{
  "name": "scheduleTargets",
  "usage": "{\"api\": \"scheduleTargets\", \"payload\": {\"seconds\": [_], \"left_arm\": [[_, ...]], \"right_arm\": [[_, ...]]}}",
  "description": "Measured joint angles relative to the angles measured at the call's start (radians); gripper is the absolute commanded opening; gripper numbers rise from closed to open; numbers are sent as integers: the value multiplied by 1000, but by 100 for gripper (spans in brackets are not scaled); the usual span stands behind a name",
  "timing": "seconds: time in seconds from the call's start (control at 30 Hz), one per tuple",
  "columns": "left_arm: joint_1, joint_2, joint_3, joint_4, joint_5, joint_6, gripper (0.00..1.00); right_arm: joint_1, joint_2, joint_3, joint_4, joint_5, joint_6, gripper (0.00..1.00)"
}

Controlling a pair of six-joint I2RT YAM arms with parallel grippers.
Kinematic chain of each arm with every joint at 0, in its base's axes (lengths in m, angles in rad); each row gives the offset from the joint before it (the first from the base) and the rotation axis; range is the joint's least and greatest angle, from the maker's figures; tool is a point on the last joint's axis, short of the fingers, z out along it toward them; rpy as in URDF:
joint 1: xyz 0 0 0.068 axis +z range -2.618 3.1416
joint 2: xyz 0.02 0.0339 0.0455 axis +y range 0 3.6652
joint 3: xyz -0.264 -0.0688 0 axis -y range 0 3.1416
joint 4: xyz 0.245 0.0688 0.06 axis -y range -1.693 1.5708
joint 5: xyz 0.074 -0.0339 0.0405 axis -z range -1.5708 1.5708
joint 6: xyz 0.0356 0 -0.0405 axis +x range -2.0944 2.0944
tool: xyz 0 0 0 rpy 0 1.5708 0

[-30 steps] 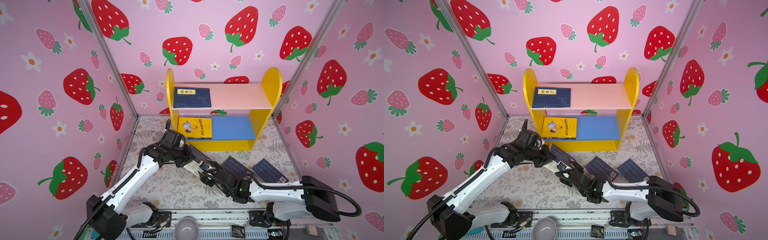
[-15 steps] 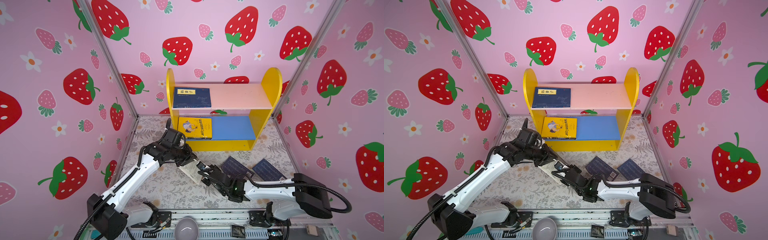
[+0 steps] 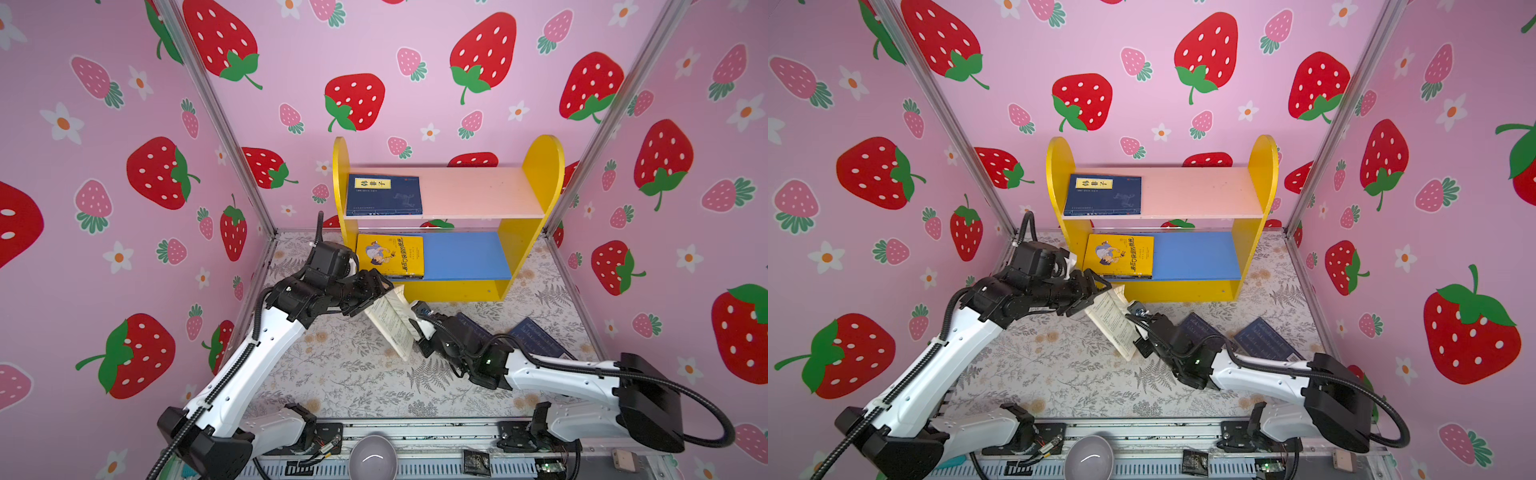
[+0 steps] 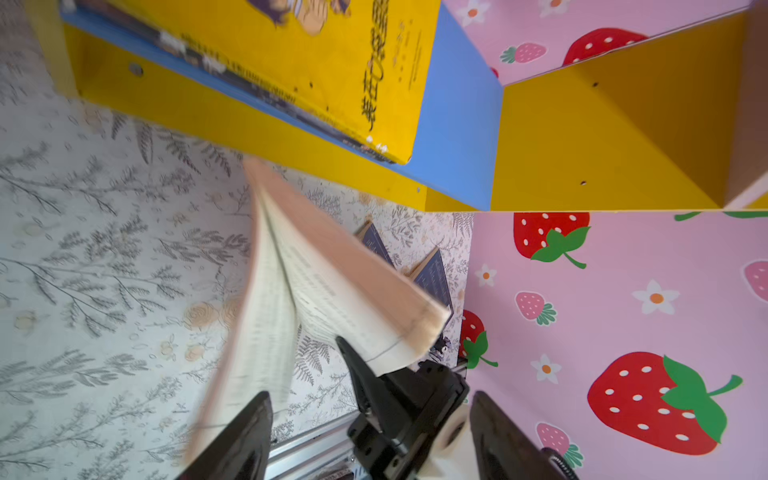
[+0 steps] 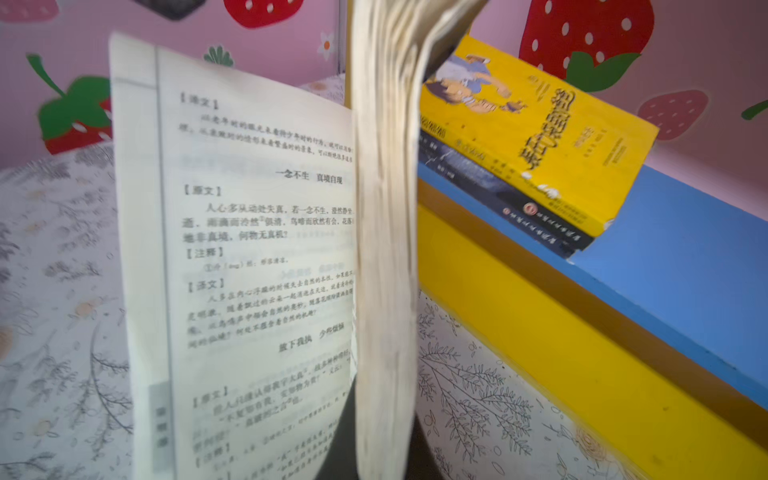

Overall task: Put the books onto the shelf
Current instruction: 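Lift the upright navy-blue book with both grippers toward the shelf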

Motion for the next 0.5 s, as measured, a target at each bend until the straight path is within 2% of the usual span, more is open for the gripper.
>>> {"api": "scheduleTargets", "payload": {"seconds": [0.17,0.3,0.5], "left_arm": [[99,-122,6,14,-6,86,88],[136,-165,-15,132,98,161,88],[138,-229,-151,383,269,258,91]], "right_arm": [[-115,-154,1,-39,-223,33,9],[-194,-246,18,-99,-414,59,9],[-312,-353,106,-134,-662,121,10]]}}
